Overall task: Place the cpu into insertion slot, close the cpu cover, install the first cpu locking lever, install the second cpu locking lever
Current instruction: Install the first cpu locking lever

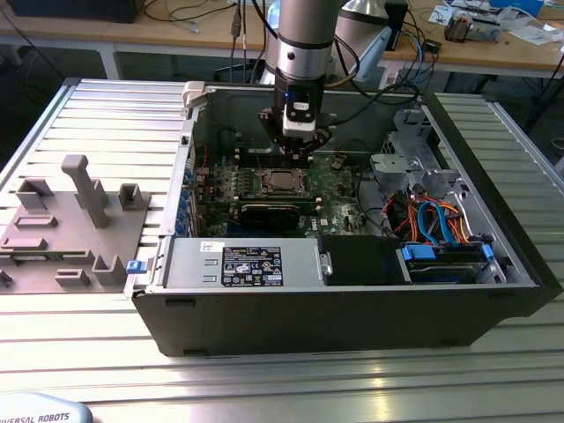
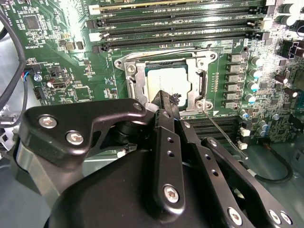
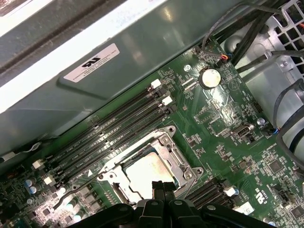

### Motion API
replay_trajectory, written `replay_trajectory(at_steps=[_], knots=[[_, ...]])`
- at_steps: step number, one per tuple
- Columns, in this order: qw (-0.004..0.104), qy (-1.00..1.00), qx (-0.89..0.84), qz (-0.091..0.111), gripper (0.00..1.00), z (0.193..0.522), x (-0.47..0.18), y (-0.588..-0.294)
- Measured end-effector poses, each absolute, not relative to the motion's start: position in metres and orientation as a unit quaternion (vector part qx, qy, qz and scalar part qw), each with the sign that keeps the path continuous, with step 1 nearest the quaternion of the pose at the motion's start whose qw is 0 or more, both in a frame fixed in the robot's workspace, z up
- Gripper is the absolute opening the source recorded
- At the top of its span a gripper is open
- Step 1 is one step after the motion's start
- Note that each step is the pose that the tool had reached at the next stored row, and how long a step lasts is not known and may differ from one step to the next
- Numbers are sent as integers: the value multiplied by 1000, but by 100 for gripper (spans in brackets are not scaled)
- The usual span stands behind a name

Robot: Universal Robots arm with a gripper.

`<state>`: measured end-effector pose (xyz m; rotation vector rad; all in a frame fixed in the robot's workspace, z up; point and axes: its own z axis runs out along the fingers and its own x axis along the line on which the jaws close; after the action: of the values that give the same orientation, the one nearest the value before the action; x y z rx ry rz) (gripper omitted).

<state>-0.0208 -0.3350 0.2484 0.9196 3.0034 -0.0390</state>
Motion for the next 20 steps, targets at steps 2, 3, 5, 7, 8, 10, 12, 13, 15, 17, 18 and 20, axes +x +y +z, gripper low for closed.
replay_trajectory(at_steps=[2,3,5,7,8,10,12,13,15,17,18,20], knots=[[0,956,292,-12,11,248,-21,-335],[0,956,292,-12,11,248,-21,-335],[0,957,291,-12,11,248,-21,-335],[0,957,290,-12,11,248,-21,-335],[0,957,290,-12,11,248,-21,-335],[0,957,289,-12,11,248,-21,-335],[0,958,288,-12,11,248,-21,-335],[0,958,287,-12,11,248,-21,-335],[0,958,286,-12,11,248,-21,-335],[0,958,285,-12,11,248,-21,-335],[0,958,285,-12,11,248,-21,-335],[0,959,284,-12,11,248,-21,-335]])
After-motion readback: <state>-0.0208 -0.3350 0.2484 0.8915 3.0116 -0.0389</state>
